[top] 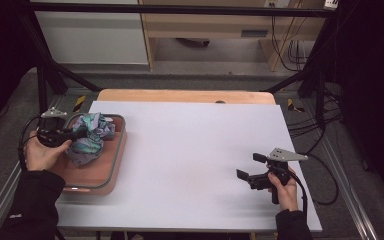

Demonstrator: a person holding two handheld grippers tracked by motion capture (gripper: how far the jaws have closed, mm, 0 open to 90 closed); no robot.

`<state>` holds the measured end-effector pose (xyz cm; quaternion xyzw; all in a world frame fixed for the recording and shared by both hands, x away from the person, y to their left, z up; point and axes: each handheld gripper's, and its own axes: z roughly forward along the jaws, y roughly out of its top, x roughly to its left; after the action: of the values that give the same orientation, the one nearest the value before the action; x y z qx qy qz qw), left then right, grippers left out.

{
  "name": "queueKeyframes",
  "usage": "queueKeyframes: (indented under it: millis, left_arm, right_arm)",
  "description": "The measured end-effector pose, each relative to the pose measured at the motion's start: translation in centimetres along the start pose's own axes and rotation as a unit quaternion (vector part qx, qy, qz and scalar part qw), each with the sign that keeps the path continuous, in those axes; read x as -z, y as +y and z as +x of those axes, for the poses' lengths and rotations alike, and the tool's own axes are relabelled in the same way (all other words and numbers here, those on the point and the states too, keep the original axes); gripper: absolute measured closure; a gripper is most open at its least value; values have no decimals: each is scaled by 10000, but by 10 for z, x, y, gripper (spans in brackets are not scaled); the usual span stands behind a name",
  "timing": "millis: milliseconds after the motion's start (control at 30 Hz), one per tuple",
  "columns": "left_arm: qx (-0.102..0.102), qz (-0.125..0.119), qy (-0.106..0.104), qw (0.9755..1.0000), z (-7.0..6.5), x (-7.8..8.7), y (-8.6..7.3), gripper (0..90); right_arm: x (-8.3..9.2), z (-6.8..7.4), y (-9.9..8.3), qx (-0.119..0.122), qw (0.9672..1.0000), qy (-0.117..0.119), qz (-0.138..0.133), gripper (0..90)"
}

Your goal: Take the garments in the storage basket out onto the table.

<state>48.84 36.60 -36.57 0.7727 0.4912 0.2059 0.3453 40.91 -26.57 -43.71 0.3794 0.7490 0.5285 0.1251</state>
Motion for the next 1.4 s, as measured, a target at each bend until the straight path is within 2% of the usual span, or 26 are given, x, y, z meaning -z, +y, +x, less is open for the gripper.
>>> queueKeyframes:
  millis: [267, 433, 1033, 1400]
  left_arm:
    - [-30, -161, -144, 9998, 0, 24, 7, 750]
    - [-94, -198, -181, 9996, -3, 33, 10, 750]
    - [-368, -406, -418, 9976, -23, 61, 26, 750]
    - [-572, -580, -584, 9950, -39, 76, 38, 750]
  right_arm:
    - [-1, 1, 0, -17, 10000, 7, 13, 25]
    - [-1, 0, 0, -12, 10000, 4, 13, 25]
    - [0, 1, 0, -14, 10000, 8, 13, 25]
    - [0, 0, 0, -7, 10000, 9, 21, 25]
